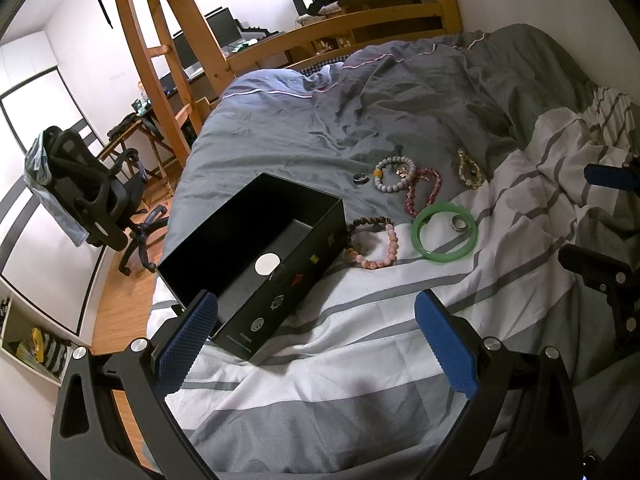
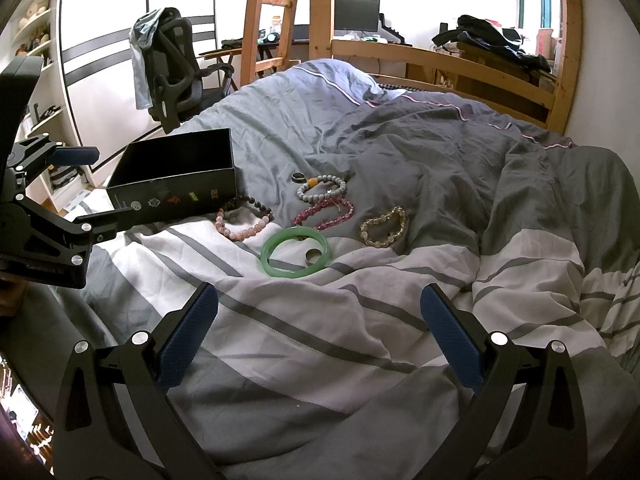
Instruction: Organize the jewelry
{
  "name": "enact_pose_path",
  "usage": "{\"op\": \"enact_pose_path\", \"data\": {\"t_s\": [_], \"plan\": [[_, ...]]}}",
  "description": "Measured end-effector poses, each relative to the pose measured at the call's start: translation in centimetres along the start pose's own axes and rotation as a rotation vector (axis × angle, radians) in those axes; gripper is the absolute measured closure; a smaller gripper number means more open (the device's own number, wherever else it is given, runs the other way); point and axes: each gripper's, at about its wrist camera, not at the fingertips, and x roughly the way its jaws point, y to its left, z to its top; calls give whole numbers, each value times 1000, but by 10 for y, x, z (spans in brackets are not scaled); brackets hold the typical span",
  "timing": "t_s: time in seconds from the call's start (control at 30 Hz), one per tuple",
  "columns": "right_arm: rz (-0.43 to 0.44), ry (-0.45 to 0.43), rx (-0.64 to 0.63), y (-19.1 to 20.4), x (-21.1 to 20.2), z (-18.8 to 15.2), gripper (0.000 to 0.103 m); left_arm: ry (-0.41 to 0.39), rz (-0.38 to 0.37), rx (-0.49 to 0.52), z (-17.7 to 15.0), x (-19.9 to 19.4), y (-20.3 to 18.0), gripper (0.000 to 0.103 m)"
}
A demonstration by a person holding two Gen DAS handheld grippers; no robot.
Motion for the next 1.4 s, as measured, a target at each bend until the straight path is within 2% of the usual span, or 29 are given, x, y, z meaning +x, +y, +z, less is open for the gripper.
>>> {"op": "enact_pose_path", "data": {"t_s": [1.03,1.27,1.33,1.4], "plan": [[1,5,4,-2,1,2,3,18,-13,6,-5,4,0,6],[38,11,27,-3,14,-1,3,49,-31,72,9,19,-21,6],[46,13,28,-6,19,3,5,61,-41,96,13,26,-29,7],[56,21,28,-9,25,7,9,93,-60,125,15,38,-37,20]]}}
